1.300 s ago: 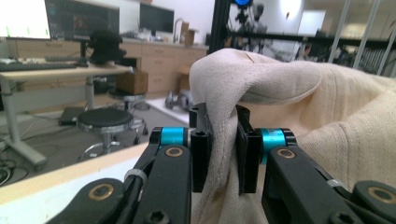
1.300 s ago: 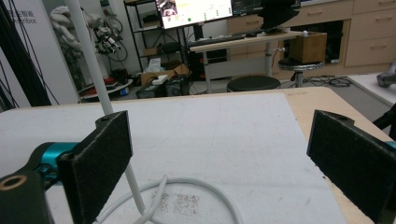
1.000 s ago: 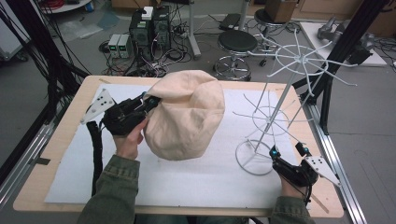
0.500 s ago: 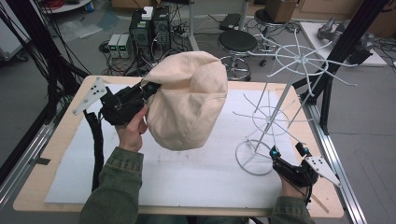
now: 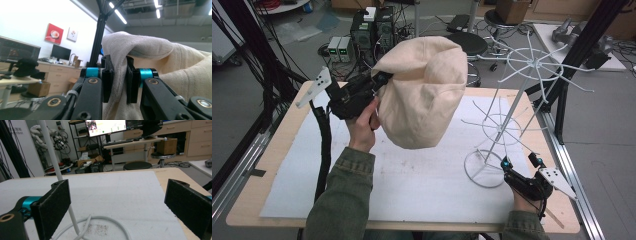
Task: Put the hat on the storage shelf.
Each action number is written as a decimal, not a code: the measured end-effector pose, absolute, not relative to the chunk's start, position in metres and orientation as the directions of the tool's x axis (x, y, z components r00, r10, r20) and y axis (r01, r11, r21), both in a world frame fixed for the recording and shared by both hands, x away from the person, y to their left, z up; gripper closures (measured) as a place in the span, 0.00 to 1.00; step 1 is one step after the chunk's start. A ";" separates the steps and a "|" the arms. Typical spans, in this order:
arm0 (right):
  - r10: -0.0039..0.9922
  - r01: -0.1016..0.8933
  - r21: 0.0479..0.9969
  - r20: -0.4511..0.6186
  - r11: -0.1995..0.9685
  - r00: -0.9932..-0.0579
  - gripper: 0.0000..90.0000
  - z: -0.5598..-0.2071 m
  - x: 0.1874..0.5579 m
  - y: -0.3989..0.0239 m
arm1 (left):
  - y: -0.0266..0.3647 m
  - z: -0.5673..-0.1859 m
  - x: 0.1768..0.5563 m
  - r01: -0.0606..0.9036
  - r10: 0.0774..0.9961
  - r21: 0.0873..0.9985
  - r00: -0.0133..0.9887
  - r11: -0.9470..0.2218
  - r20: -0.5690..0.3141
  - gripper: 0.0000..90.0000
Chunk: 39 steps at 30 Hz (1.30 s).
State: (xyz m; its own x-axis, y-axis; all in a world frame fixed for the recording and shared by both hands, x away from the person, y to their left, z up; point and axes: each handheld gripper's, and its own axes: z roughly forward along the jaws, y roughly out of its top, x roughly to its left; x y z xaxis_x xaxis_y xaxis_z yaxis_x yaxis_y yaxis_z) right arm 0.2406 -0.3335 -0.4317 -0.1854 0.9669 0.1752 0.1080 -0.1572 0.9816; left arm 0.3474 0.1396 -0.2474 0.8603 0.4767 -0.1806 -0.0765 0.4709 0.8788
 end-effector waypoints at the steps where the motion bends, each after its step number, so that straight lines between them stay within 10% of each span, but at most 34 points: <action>1: 0.966 0.106 0.981 0.179 -0.162 -0.186 0.07 -0.432 0.241 -0.333 | 0.138 -0.245 0.350 -0.074 0.468 0.876 0.865 0.478 -0.182 0.88; 15: 0.966 0.105 0.982 0.175 -0.157 -0.188 0.07 -0.432 0.240 -0.336 | 0.104 -0.224 0.369 -0.047 0.391 0.868 0.904 0.494 -0.174 0.88; 39: 0.967 0.102 0.982 0.174 -0.157 -0.184 0.07 -0.432 0.240 -0.335 | 0.060 -0.308 0.402 0.206 0.298 0.922 0.904 0.328 -0.308 0.84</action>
State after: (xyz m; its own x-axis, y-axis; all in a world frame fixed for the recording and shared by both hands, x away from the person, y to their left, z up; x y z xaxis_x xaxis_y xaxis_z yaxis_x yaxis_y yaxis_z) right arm 0.2396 -0.3354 -0.4325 -0.1838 0.9674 0.1742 0.1022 -0.1574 0.9822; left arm 0.4016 0.0599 -0.3076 0.9038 0.2975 -0.3075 0.2058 0.3277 0.9221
